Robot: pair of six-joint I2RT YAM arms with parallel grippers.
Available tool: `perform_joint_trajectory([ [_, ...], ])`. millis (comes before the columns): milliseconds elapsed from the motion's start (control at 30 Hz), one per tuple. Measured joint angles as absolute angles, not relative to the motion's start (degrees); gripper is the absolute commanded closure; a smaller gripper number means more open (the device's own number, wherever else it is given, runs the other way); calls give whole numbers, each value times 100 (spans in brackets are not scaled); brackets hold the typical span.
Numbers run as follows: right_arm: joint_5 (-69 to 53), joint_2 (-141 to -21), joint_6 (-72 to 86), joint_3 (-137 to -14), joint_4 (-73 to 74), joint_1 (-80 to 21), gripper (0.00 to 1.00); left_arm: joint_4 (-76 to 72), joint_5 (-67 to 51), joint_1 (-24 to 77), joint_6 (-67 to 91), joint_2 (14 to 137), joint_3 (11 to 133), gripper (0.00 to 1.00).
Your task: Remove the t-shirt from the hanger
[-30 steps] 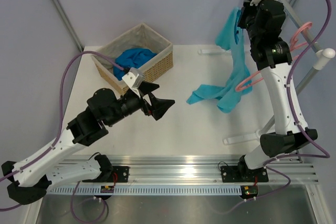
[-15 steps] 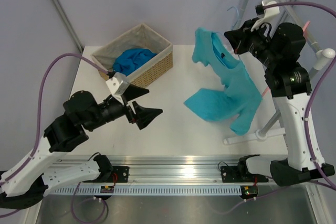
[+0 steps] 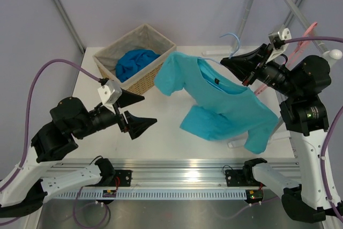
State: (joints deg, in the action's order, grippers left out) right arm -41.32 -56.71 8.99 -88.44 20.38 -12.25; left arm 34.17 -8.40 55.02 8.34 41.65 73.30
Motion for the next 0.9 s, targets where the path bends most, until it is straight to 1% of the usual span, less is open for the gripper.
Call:
perform_joint_trajectory([
  [333,-5507,-5437,2377,-8283,1258,-1225,100,3454,-683,5502,436,3815,6923,1],
  [633,-6016,-4862,3592,-8241,617,-1225,100,3625,-318,5502,121,3516,6615,1],
  [833,-6379,-4475,4261,-7992,-32,-1225,100,3592,-506,5502,-141,3531,6615,1],
  [867,-6423,-4427,4338,-7970,-84,-1225,100,3555,-609,5502,-174,3579,6613,2],
  [900,-6447,-4399,4386,-7961,-121,-1225,100,3509,-729,5502,-191,3623,6611,7],
])
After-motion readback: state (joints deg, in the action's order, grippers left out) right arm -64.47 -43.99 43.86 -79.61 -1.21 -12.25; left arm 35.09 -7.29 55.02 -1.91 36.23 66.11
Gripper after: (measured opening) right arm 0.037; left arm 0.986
